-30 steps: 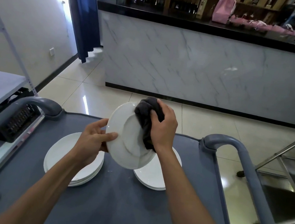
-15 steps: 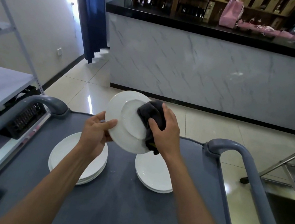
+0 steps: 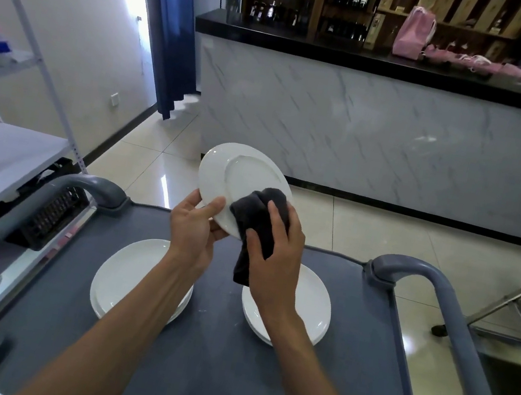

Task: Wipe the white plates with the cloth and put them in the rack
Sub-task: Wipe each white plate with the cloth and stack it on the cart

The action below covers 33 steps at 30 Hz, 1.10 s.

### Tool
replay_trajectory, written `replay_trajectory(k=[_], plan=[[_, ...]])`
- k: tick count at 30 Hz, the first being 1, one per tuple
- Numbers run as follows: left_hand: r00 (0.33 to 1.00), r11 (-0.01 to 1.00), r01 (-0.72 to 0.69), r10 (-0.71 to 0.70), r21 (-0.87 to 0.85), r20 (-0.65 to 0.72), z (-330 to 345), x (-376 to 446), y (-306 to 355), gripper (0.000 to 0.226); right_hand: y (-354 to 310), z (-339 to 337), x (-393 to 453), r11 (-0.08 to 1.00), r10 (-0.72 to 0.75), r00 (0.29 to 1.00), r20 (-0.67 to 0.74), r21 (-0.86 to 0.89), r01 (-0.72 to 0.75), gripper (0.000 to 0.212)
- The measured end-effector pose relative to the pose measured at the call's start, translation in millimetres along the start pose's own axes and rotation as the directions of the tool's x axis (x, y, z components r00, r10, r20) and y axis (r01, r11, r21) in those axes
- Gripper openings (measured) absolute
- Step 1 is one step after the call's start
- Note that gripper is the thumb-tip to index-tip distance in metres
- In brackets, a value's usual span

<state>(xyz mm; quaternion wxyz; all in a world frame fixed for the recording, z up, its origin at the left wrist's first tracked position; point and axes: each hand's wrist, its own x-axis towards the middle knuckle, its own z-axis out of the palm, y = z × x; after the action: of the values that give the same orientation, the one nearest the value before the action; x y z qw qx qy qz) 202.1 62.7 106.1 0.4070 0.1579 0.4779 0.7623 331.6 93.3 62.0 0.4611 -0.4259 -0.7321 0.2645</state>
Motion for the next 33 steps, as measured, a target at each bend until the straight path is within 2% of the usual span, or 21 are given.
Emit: replay_trajectory(k=[5,8,13,17,25,33], plan=[[1.000,1.000,0.018,-0.019,0.017,0.011,2,-3,-1,0.022,4,0,-4,0.998,-0.060,0.998,0.005,-0.025,0.060,0.053],[0.999,0.999,0.045,-0.045,0.016,0.010,-3,-2,-1,0.023,13,-6,-2,1.000,-0.024,1.000,0.007,-0.006,0.024,0.053],[0.997,0.997,0.062,-0.064,0.034,0.048,-12,2,7,0.028,26,-23,12,0.987,0.137,0.988,-0.069,0.094,-0.131,0.049],[0.993,0.995,0.070,-0.076,0.071,0.085,-13,5,12,0.024,31,-33,37,0.987,0.126,0.991,-0.048,0.104,-0.120,0.049],[0.969,0.984,0.046,-0.086,0.174,0.230,-17,6,31,0.021,21,-48,70,0.987,0.130,0.984,-0.124,0.115,-0.115,0.045],[0.929,0.958,-0.037,-0.072,0.285,0.362,-23,2,45,0.034,8,-52,84,0.990,0.098,0.985,-0.139,0.114,-0.082,0.044]])
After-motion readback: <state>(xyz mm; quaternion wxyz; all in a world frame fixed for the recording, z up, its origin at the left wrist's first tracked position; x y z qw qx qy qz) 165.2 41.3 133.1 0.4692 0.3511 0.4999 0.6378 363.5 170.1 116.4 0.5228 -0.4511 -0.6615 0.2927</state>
